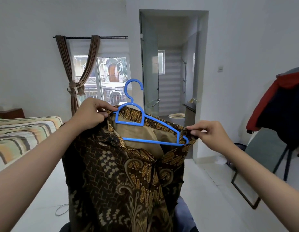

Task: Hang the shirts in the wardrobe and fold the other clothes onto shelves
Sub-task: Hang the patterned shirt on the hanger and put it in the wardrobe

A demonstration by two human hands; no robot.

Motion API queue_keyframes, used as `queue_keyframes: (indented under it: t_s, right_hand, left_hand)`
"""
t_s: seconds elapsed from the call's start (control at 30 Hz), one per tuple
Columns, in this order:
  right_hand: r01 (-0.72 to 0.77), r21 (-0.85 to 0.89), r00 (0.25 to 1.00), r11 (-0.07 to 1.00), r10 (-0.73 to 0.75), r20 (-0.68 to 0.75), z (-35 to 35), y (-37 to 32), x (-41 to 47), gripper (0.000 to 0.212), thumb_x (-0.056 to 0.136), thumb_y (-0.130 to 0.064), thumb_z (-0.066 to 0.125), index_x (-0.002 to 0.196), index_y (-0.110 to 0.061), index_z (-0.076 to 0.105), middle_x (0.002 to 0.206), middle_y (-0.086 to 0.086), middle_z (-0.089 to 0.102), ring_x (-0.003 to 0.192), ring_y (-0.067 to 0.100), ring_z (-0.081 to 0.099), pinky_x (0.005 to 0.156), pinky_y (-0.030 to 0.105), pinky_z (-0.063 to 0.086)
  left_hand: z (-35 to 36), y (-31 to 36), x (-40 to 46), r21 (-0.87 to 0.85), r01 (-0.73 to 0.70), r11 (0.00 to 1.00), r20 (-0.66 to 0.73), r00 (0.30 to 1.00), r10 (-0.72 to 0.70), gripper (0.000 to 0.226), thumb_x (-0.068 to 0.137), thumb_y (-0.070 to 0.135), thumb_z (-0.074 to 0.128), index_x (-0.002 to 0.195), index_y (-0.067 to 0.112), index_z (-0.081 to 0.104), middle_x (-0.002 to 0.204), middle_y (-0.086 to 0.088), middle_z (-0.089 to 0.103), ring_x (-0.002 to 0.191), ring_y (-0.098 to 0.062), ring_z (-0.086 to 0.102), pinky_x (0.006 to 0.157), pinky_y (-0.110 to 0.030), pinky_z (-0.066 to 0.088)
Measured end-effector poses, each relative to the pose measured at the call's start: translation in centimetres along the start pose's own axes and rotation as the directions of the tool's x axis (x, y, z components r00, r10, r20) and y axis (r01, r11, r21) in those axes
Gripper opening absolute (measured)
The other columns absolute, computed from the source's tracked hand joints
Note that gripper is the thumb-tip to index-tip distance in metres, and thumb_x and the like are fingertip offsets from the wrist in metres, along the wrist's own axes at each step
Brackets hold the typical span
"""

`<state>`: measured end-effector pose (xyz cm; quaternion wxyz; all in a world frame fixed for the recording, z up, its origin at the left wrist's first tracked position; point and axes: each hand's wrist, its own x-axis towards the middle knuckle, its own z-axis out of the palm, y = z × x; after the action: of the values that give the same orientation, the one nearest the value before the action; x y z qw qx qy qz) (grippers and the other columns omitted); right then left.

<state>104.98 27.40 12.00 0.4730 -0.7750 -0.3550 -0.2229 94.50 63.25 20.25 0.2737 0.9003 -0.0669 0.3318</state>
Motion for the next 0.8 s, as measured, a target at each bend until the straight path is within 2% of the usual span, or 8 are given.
queue_keyframes:
  t_s: [0.07, 0.13, 0.3, 0.4, 0.47, 0.63, 0.73, 0.8]
  right_hand:
    - [-0.048, 0.059, 0.999, 0.997, 0.047, 0.016, 0.2, -0.3, 0.0, 0.027, 0.08, 0.011, 0.066, 0.1, -0.005, 0.073, 0.08, -0.005, 0.071, 0.073, -0.004, 0.064, 0.069, 0.007, 0.047]
    - [-0.097, 0.144, 0.995, 0.985, 0.096, 0.009, 0.5, -0.4, 0.0, 0.024, 0.08, 0.01, 0.066, 0.1, -0.002, 0.073, 0.081, 0.009, 0.073, 0.073, 0.008, 0.065, 0.069, 0.01, 0.051]
    - [-0.2, 0.338, 0.979, 0.92, 0.202, 0.029, 1.4, -0.9, -0.2, 0.027, 0.08, 0.012, 0.064, 0.099, -0.006, 0.072, 0.078, -0.005, 0.075, 0.077, 0.01, 0.071, 0.073, 0.02, 0.057]
    - [-0.248, 0.42, 0.965, 0.873, 0.261, 0.027, 2.4, -1.5, -0.6, 0.024, 0.081, 0.011, 0.064, 0.097, -0.005, 0.072, 0.073, -0.005, 0.074, 0.07, 0.005, 0.069, 0.064, 0.015, 0.054]
    - [-0.287, 0.482, 0.951, 0.828, 0.307, 0.038, 3.3, -2.1, -1.0, 0.024, 0.082, 0.006, 0.065, 0.092, -0.014, 0.074, 0.076, -0.003, 0.074, 0.069, 0.004, 0.068, 0.059, 0.015, 0.051]
    - [-0.346, 0.611, 0.933, 0.712, 0.33, 0.145, 5.5, -3.8, -1.5, 0.023, 0.082, 0.002, 0.066, 0.098, -0.014, 0.073, 0.089, 0.005, 0.074, 0.084, 0.015, 0.068, 0.074, 0.03, 0.057]
    - [-0.34, 0.565, 0.94, 0.752, 0.288, 0.182, 5.5, -4.6, -1.8, 0.023, 0.082, 0.002, 0.068, 0.1, -0.012, 0.072, 0.085, 0.002, 0.072, 0.078, 0.011, 0.068, 0.065, 0.026, 0.058]
    - [-0.307, 0.488, 0.951, 0.817, 0.25, 0.179, 5.0, -5.0, -1.8, 0.024, 0.079, 0.0, 0.071, 0.101, -0.008, 0.071, 0.083, 0.002, 0.072, 0.069, 0.01, 0.067, 0.06, 0.025, 0.058]
  left_hand:
    - [0.5, 0.0, -0.1, 0.033, 0.021, 0.999, -0.065, 0.998, -0.019, 0.05, 0.075, -0.018, 0.053, 0.09, 0.025, 0.074, 0.085, 0.003, 0.069, 0.084, -0.018, 0.062, 0.07, -0.011, 0.046]
    - [0.9, 0.1, -0.1, 0.046, 0.032, 0.998, -0.114, 0.993, -0.027, 0.046, 0.074, -0.018, 0.052, 0.095, 0.016, 0.075, 0.088, -0.004, 0.07, 0.079, -0.011, 0.061, 0.065, -0.007, 0.043]
    - [1.9, 1.2, -0.5, 0.034, 0.03, 0.999, -0.172, 0.985, -0.024, 0.042, 0.074, -0.019, 0.052, 0.095, 0.009, 0.075, 0.087, -0.005, 0.07, 0.075, -0.009, 0.06, 0.063, -0.002, 0.041]
    - [2.9, 2.3, -1.2, 0.032, 0.013, 0.999, -0.184, 0.983, -0.007, 0.042, 0.072, -0.019, 0.052, 0.094, 0.008, 0.075, 0.083, -0.004, 0.068, 0.077, -0.014, 0.061, 0.066, -0.008, 0.04]
    - [3.7, 3.1, -1.7, 0.033, -0.023, 0.999, -0.182, 0.983, 0.028, 0.042, 0.07, -0.019, 0.052, 0.094, 0.008, 0.075, 0.08, -0.004, 0.068, 0.075, -0.016, 0.062, 0.066, -0.009, 0.041]
    - [5.6, 4.7, -2.2, -0.01, -0.034, 0.999, -0.178, 0.983, 0.032, 0.046, 0.067, -0.018, 0.052, 0.097, 0.009, 0.075, 0.083, -0.003, 0.067, 0.077, -0.015, 0.062, 0.07, -0.012, 0.047]
    - [5.6, 4.9, -2.3, -0.067, -0.001, 0.998, -0.188, 0.982, -0.011, 0.045, 0.07, -0.017, 0.052, 0.097, 0.011, 0.075, 0.084, 0.0, 0.066, 0.083, -0.014, 0.062, 0.073, -0.016, 0.044]
    - [5.3, 4.9, -2.4, -0.096, 0.035, 0.995, -0.182, 0.982, -0.052, 0.042, 0.074, -0.016, 0.054, 0.097, 0.012, 0.075, 0.086, 0.0, 0.067, 0.082, -0.01, 0.061, 0.07, -0.007, 0.041]
